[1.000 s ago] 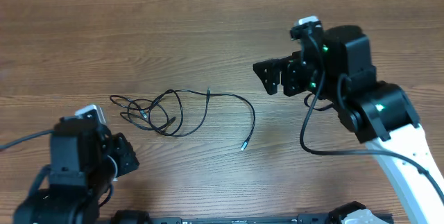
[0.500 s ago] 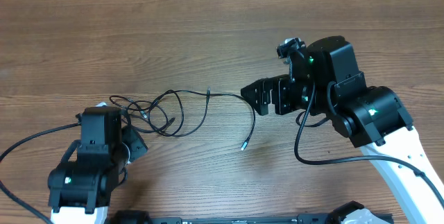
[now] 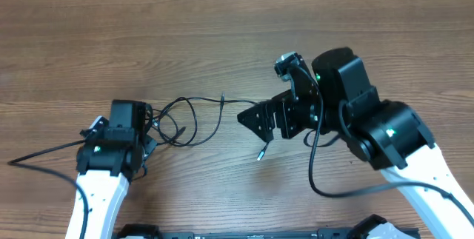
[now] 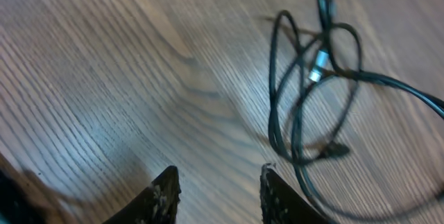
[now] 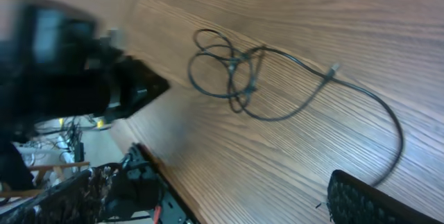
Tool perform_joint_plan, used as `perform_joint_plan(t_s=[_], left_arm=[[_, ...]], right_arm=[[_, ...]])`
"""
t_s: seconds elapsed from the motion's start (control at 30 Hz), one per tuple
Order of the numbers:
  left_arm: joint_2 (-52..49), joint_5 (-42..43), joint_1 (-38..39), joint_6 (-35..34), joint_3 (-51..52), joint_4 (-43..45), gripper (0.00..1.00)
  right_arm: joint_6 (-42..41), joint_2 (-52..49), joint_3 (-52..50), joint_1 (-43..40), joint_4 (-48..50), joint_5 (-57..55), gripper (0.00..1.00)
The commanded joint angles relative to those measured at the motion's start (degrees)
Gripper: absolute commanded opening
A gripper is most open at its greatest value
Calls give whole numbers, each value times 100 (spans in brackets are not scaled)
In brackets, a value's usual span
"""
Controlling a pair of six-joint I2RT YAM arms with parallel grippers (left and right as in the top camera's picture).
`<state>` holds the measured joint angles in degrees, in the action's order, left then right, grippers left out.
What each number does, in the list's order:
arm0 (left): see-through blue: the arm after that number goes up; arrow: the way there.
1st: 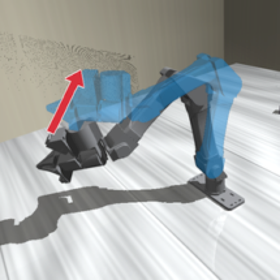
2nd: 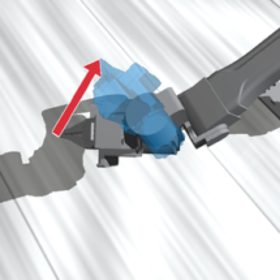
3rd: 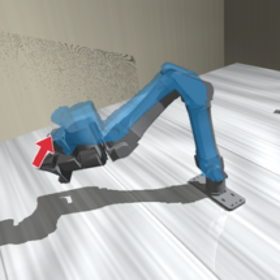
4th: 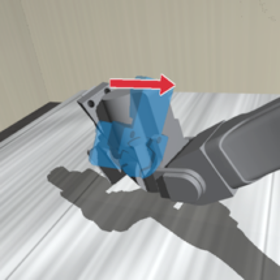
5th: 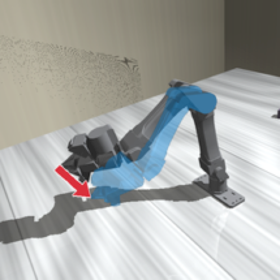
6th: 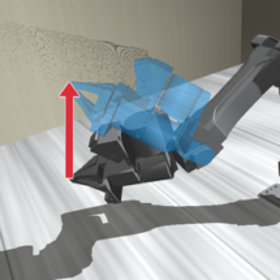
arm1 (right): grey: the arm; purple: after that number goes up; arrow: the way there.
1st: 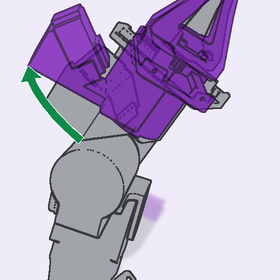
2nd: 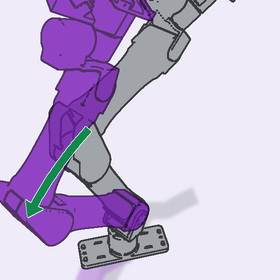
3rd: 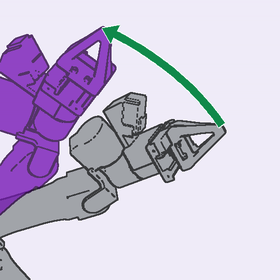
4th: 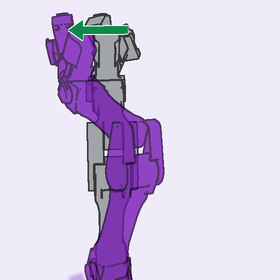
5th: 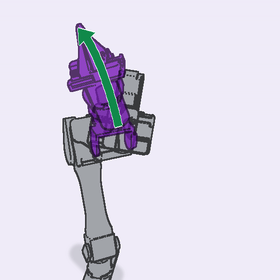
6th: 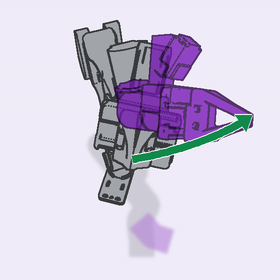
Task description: Untangle cables
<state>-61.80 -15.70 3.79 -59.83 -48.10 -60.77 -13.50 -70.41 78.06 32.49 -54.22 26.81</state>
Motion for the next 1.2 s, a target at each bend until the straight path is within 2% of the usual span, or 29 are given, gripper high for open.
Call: perform_joint_plan(t_s=[0.0,0.33,0.63,0.93,1.03,1.17], left_arm=[[-389,-317,26,-356,175,269,39],[-887,-317,26,306,562,1366,40],[-920,-350,26,590,586,1388,41],[-918,-444,26,546,708,970,41],[-918,-433,26,293,992,1204,43],[-918,-330,26,284,1488,1858,45]], right_arm=[[-24,420,116,144,98,72,100],[-22,1016,116,164,96,74,100],[-22,1381,116,164,90,72,100],[-22,1390,116,164,-33,72,100],[-22,1390,116,164,-50,74,100],[-20,1390,116,164,-122,74,100]])
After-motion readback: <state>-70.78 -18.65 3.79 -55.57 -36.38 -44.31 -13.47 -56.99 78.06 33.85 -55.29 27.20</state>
